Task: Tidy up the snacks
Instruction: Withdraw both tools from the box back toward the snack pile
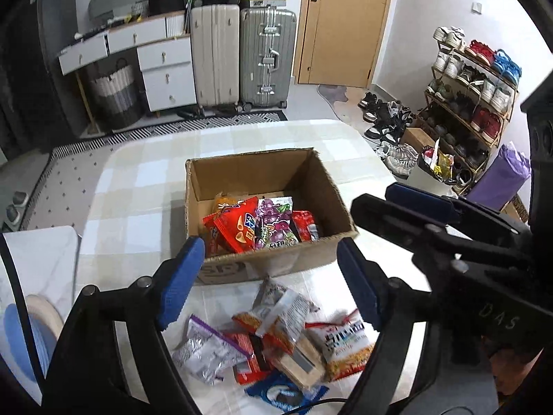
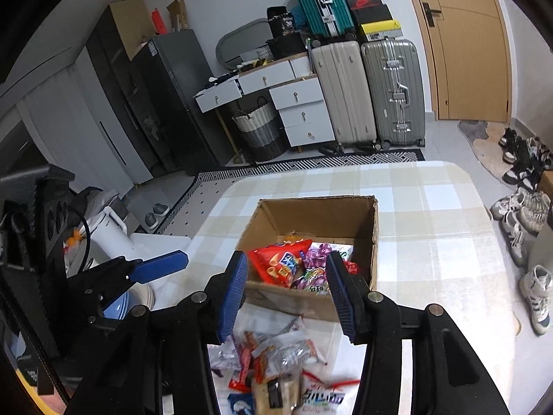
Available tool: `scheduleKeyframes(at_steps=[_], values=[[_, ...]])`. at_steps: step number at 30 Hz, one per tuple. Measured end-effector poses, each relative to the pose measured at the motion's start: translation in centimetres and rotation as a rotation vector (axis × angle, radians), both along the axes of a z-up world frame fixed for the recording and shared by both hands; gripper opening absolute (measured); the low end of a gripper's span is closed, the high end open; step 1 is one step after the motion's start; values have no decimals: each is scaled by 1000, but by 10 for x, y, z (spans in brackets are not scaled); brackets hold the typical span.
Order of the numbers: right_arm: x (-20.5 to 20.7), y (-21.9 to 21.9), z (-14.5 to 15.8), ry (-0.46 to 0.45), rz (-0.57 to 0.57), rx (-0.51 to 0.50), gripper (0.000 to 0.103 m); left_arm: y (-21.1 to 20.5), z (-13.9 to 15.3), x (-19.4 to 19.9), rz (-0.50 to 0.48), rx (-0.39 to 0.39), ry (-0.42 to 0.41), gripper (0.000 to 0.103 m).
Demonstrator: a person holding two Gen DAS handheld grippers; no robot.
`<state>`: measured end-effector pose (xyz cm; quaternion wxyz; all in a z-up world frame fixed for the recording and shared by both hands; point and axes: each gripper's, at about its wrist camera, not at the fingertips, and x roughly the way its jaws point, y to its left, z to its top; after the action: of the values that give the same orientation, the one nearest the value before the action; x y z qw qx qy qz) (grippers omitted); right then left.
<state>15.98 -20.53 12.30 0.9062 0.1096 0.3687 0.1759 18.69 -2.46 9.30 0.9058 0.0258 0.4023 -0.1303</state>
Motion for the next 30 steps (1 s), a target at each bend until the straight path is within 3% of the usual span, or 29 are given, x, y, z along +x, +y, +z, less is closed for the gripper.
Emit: scheduleKeyframes(at_steps=[11,15,17,19,25,28,30], values=[[-72,-4,37,-94,-15,-30,72,-2,49,-104,32,-5,-89,80],[-102,-9,46,-120,-14,-22,86,3,68,-153,52,18,-169,84],[-120,-11,51,-145,-10,-9,86,7,76,-176,63,9,-196,90],[-137,-14,54,-163,-3,9,87,11,80,-200,75,2,-215,103],[-177,-14,54,-212,19,34,89,19,85,-259,85,3,-262,103],[-196,-16,50,-249,27,57,100,23,86,-284,99,15,-301,103],[-205,-14,47,-269,39,73,100,26,87,-291,110,26,-325,103]])
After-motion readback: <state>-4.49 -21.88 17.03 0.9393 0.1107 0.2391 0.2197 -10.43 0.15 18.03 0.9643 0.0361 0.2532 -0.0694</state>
